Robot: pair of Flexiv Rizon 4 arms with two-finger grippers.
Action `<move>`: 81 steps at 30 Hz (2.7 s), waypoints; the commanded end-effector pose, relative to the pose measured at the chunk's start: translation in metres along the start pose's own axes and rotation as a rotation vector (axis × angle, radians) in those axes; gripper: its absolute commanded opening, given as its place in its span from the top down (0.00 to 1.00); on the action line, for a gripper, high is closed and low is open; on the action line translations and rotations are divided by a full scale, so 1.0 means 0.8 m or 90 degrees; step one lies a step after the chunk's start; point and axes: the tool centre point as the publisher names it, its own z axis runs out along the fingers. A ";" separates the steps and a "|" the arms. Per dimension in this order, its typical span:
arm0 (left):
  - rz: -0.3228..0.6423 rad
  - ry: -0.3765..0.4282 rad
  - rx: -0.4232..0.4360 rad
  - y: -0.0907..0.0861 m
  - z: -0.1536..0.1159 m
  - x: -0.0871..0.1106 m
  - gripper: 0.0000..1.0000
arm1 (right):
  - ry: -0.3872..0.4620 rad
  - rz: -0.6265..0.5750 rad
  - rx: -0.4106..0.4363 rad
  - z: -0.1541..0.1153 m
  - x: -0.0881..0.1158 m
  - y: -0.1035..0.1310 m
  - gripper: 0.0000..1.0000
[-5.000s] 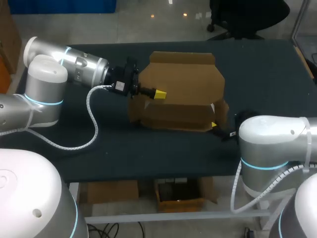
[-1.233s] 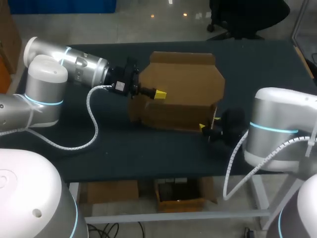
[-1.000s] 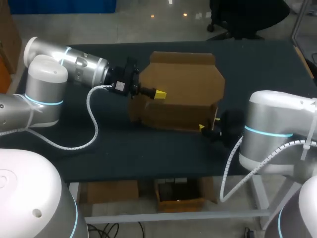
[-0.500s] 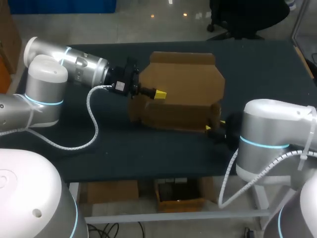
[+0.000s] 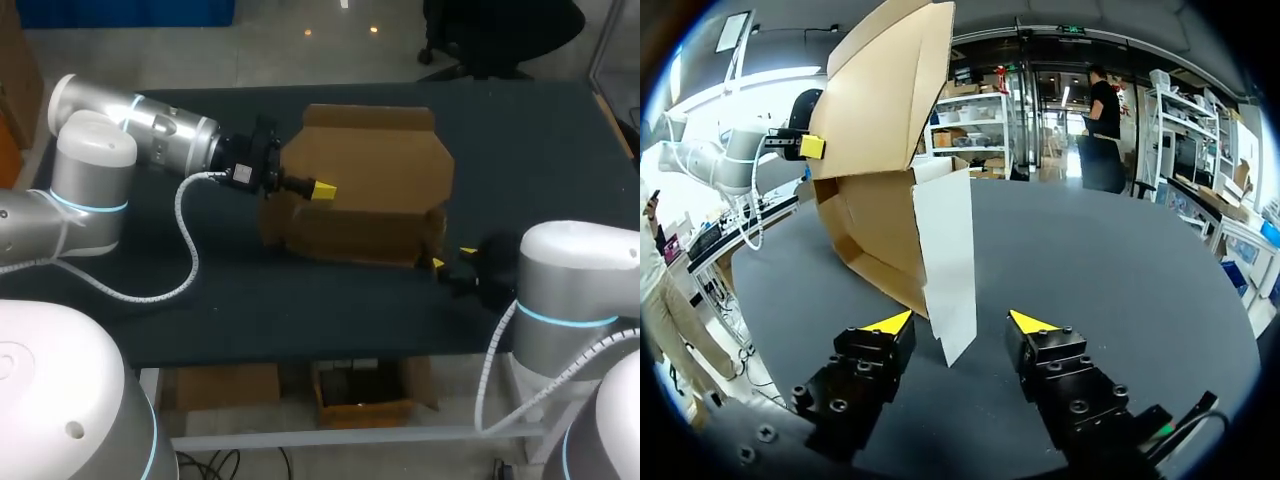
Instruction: Assemble the packaging by folding the flat box into shape, placing the metal phone stand inside, and closing the box properly
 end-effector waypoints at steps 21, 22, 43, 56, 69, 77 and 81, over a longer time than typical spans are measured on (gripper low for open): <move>0.000 0.002 0.000 0.004 0.001 -0.002 1.00 | 0.199 -0.042 0.001 -0.007 -0.030 0.011 0.53; 0.000 0.002 0.000 0.004 0.001 -0.002 1.00 | 0.206 -0.050 0.003 -0.007 -0.030 0.011 0.56; 0.000 0.002 0.000 0.004 0.001 -0.002 1.00 | 0.230 -0.096 0.050 0.018 0.000 0.011 0.42; 0.000 0.002 0.000 0.004 0.001 -0.002 1.00 | 0.256 -0.099 0.050 0.035 0.030 0.015 0.44; 0.000 0.002 0.000 0.004 0.001 -0.002 1.00 | 0.255 -0.097 0.050 0.039 0.045 0.017 0.46; 0.000 0.002 0.000 0.004 0.001 -0.002 1.00 | 0.230 -0.089 0.050 0.038 0.053 0.015 0.45; 0.000 0.002 0.000 0.004 0.001 -0.002 1.00 | 0.226 -0.087 0.051 0.038 0.058 0.013 0.48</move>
